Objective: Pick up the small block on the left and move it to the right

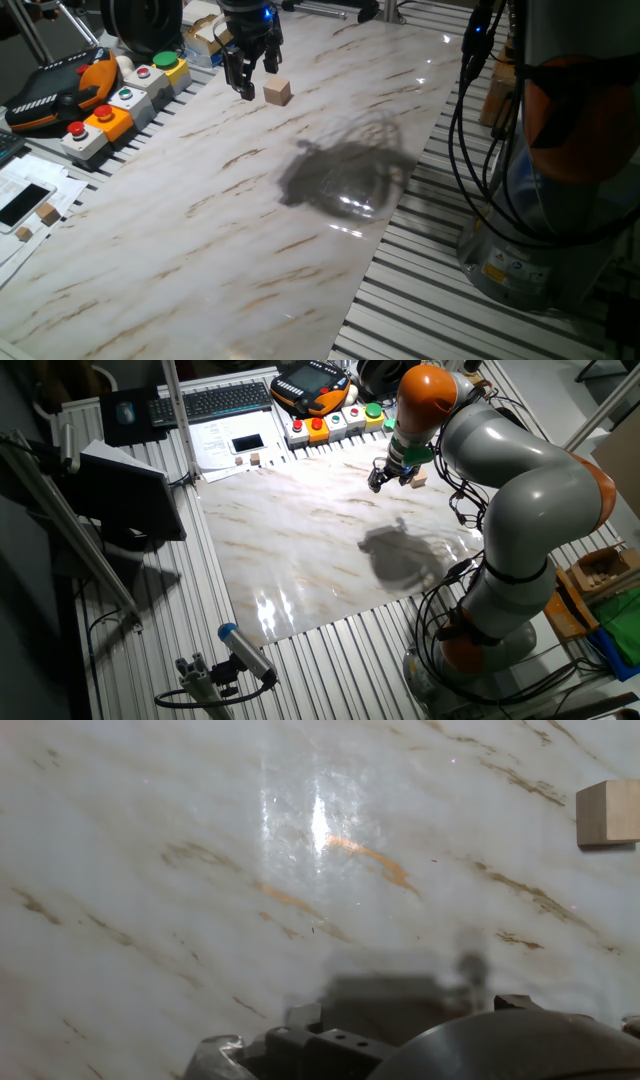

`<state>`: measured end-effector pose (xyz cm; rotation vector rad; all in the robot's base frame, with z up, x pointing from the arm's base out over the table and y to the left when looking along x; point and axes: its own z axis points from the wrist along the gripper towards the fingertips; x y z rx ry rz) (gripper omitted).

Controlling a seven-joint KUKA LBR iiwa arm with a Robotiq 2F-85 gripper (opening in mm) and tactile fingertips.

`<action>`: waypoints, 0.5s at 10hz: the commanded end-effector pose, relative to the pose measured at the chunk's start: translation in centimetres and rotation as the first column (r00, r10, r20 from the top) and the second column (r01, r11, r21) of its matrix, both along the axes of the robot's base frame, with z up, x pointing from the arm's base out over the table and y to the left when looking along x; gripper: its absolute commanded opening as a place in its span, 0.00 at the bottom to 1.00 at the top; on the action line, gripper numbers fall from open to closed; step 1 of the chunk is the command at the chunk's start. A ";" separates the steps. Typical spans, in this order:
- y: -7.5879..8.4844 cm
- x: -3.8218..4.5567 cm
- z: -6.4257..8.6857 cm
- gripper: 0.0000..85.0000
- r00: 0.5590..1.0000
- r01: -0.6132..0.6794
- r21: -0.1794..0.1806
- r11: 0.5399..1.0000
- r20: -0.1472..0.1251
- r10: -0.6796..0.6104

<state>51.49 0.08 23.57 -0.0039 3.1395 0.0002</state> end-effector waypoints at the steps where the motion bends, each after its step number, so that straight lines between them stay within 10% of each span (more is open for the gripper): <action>1: 0.0 0.00 0.0 0.01 0.993 0.089 -0.060 0.994 0.085 -0.084; 5: 0.0 0.02 0.4 0.01 0.993 0.089 -0.063 0.994 0.079 -0.084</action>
